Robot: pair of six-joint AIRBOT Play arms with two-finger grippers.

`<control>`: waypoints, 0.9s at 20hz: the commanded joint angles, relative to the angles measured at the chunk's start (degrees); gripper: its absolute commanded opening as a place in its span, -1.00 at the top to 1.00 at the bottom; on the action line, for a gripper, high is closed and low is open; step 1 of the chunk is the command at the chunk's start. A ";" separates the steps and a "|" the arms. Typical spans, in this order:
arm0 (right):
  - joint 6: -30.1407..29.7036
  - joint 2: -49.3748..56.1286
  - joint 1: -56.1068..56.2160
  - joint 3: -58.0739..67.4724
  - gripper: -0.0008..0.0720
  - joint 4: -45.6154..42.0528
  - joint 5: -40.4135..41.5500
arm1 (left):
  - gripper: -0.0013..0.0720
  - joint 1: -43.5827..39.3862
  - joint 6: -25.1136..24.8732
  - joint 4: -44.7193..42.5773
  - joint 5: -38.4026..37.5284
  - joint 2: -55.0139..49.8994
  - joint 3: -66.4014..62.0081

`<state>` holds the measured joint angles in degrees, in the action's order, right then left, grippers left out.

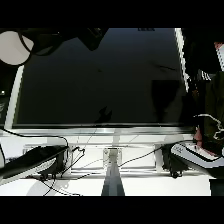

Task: Fold the clothes and pants, and hang the long-sleeved shirts on hangers.

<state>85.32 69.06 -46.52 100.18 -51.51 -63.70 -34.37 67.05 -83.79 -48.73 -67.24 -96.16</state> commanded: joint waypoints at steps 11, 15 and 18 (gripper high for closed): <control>18.10 -3.17 -26.99 0.35 0.42 -27.10 -27.80 | -0.93 0.00 0.00 -0.20 0.02 0.39 0.00; 18.08 -3.17 -26.97 0.35 -0.92 -26.97 -30.95 | -0.93 0.00 0.00 -0.20 0.02 0.39 0.00; 18.08 -3.23 -26.97 0.35 -0.91 -26.23 -32.48 | -0.93 0.00 0.00 -0.20 0.02 0.39 0.00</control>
<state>103.18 65.87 -73.34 100.51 -78.02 -93.65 -34.37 67.05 -83.99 -48.71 -66.89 -96.16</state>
